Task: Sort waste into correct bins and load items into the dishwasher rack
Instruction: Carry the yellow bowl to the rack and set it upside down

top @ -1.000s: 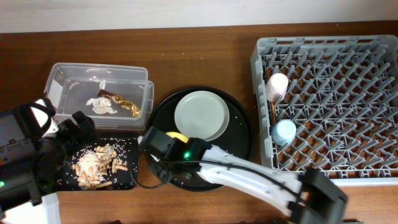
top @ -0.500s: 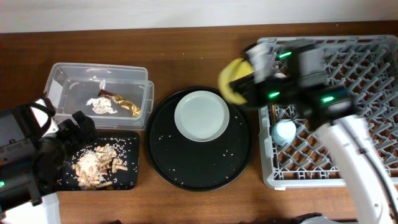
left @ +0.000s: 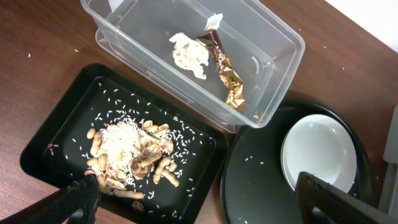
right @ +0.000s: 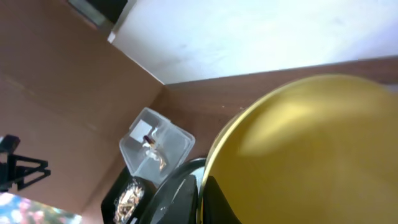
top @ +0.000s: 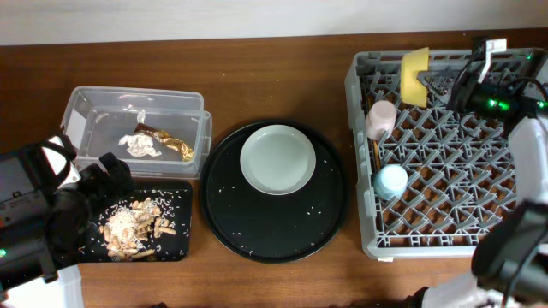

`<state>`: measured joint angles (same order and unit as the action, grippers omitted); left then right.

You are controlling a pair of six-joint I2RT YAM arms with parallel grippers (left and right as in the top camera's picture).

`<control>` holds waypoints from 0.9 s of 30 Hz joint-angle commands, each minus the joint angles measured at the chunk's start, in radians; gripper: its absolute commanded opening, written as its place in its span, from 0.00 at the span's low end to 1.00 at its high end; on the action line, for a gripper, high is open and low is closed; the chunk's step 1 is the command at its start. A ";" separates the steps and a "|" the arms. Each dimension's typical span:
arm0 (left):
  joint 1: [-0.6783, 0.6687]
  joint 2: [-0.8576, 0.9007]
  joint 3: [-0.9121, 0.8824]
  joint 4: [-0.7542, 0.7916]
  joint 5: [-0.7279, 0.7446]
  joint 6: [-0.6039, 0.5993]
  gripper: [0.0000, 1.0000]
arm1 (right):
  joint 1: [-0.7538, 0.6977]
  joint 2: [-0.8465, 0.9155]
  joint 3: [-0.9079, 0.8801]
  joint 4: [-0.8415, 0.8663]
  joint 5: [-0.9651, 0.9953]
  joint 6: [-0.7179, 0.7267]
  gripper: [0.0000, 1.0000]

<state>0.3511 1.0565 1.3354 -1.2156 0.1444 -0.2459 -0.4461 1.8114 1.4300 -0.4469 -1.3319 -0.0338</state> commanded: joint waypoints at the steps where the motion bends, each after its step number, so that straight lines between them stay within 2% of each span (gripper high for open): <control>1: 0.007 -0.002 0.008 0.001 -0.011 0.004 0.99 | -0.039 0.119 0.011 0.090 -0.152 0.035 0.04; 4: 0.007 -0.002 0.008 0.001 -0.011 0.004 0.99 | -0.063 0.200 0.011 0.165 -0.183 0.076 0.04; 10: 0.007 -0.002 0.008 0.001 -0.011 0.004 0.99 | -0.101 0.253 0.011 0.166 -0.182 0.076 0.04; 12: 0.007 -0.002 0.008 0.001 -0.011 0.004 0.99 | -0.114 0.253 0.011 0.150 -0.182 0.076 0.09; 22: 0.007 -0.002 0.008 0.001 -0.011 0.005 0.99 | -0.193 0.253 0.011 0.020 -0.174 0.121 0.12; 27: 0.007 -0.002 0.008 0.001 -0.011 0.005 0.99 | -0.245 0.253 0.011 -0.141 -0.050 0.120 0.11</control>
<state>0.3511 1.0565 1.3354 -1.2156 0.1444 -0.2459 -0.6579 2.0529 1.4307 -0.5213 -1.4639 0.0841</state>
